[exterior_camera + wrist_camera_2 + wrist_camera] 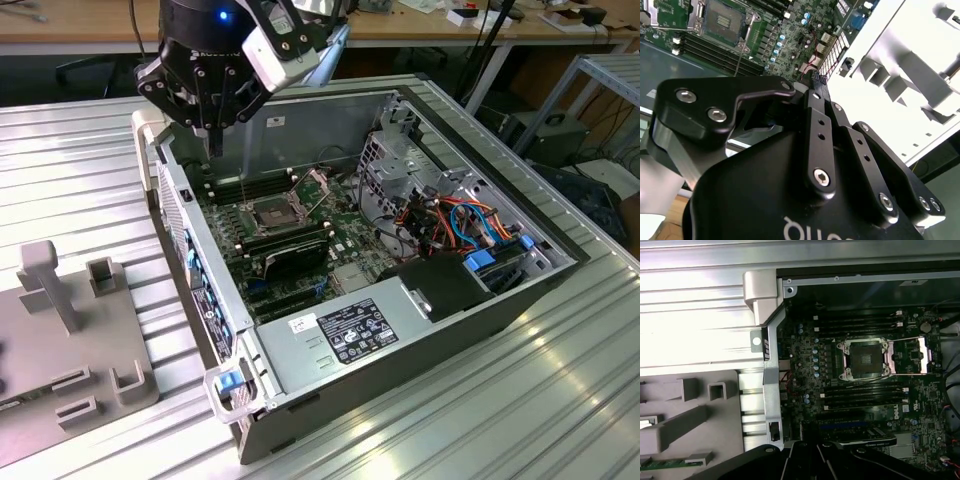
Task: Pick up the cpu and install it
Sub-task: 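Reach for the cpu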
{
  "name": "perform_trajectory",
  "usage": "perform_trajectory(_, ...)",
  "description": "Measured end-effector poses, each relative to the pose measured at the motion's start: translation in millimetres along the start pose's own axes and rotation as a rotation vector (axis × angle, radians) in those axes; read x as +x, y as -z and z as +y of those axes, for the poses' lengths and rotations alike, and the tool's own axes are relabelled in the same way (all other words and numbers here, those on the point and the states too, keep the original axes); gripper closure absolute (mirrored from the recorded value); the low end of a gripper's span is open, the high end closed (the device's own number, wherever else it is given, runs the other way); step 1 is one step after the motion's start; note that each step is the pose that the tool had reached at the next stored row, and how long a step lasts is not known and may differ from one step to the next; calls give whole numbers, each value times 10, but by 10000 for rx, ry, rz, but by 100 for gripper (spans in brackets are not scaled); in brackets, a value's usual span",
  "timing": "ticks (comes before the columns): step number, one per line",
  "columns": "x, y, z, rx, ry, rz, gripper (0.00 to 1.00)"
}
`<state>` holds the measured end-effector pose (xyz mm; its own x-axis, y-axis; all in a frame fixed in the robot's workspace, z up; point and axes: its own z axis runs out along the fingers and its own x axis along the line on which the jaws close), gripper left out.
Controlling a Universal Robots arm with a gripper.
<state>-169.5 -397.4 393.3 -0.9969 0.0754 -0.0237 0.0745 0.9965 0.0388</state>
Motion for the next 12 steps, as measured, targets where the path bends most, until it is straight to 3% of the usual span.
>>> perform_trajectory(5,46,1,-4,1,3,-1,89)
perform_trajectory(12,169,4,-13,1,3,-1,89)
